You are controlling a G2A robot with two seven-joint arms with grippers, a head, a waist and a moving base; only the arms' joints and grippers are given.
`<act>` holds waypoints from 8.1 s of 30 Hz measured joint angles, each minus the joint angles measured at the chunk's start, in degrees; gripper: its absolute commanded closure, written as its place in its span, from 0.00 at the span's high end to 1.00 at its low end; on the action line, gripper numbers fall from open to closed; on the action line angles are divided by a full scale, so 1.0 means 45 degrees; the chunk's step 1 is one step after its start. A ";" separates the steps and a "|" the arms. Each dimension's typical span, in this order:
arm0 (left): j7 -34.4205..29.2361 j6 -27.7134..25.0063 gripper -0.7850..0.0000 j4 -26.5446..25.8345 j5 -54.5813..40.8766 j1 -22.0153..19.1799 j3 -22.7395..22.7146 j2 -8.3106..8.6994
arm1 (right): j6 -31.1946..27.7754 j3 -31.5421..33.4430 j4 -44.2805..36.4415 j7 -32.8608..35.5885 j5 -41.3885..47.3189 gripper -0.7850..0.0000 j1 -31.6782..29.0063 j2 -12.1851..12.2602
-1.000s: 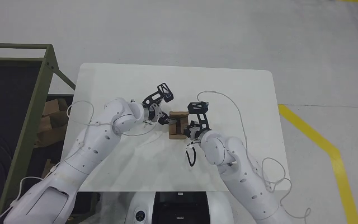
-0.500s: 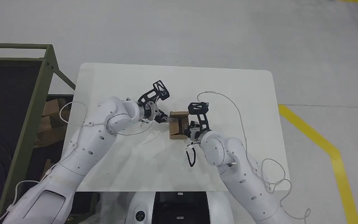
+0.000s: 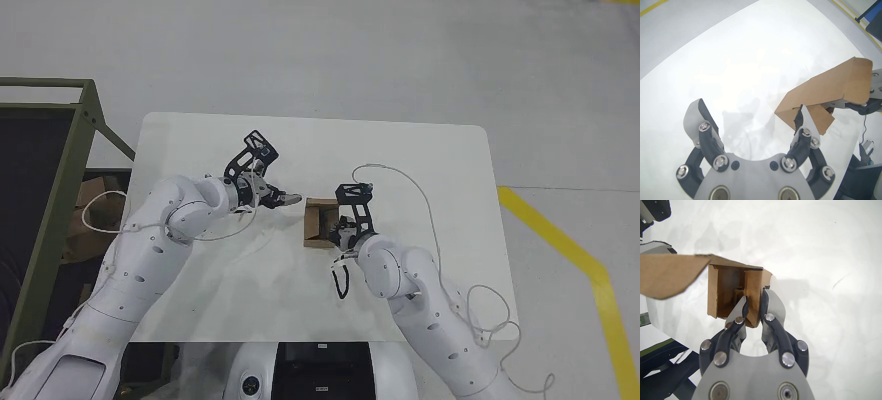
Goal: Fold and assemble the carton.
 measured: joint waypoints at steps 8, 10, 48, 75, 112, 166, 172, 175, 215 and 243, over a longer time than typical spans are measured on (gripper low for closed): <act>0.0170 -0.0592 1.00 -0.0127 0.0432 -0.0174 0.0481 -0.0077 | 0.0149 -0.0001 -0.0065 -0.0052 -0.0041 0.14 -0.0015 -0.0028; 0.0169 -0.0788 1.00 -0.0139 0.0654 -0.0162 0.0529 -0.0069 | 0.0193 0.0000 -0.0079 -0.0062 -0.0056 0.13 -0.0015 -0.0036; -0.0597 -0.2907 1.00 0.0553 -0.0633 0.0305 -0.0271 0.0244 | 0.0198 0.0173 0.0102 -0.0137 0.0180 0.13 0.0066 -0.0132; 0.0390 0.0188 1.00 0.0887 0.1170 -0.0360 0.1981 -0.0456 | 0.0041 0.0050 0.0099 -0.0265 0.0031 0.17 0.0071 -0.0190; -0.0700 -0.0758 1.00 0.0197 0.0920 -0.0094 0.1209 -0.0369 | 0.0074 -0.0207 0.0317 -0.0122 -0.0591 0.15 0.0204 -0.0318; 0.0388 0.1002 1.00 0.0814 -0.1054 -0.0597 0.0578 -0.0582 | 0.0560 -0.0973 -0.1271 -0.0660 -0.1560 0.22 -0.0248 -0.0580; 0.0377 0.0948 1.00 0.0899 -0.1098 -0.0607 0.0580 -0.0604 | 0.0890 -0.1366 -0.0699 -0.0531 -0.1923 0.21 0.0215 -0.0733; 0.0346 0.0893 1.00 0.0944 -0.1116 -0.0625 0.0577 -0.0612 | 0.1132 -0.1510 -0.0495 -0.0375 -0.2258 0.20 0.0370 -0.0793; 0.0618 -0.0294 1.00 0.0576 0.0945 -0.0462 0.1014 -0.0656 | 0.1131 -0.0890 0.0450 0.0068 -0.2983 0.18 0.0343 -0.1151; 0.0931 -0.1419 1.00 -0.0376 0.1808 0.0026 0.1142 -0.0588 | 0.0142 0.1426 -0.2156 -0.0062 -0.2014 0.22 -0.2295 -0.0781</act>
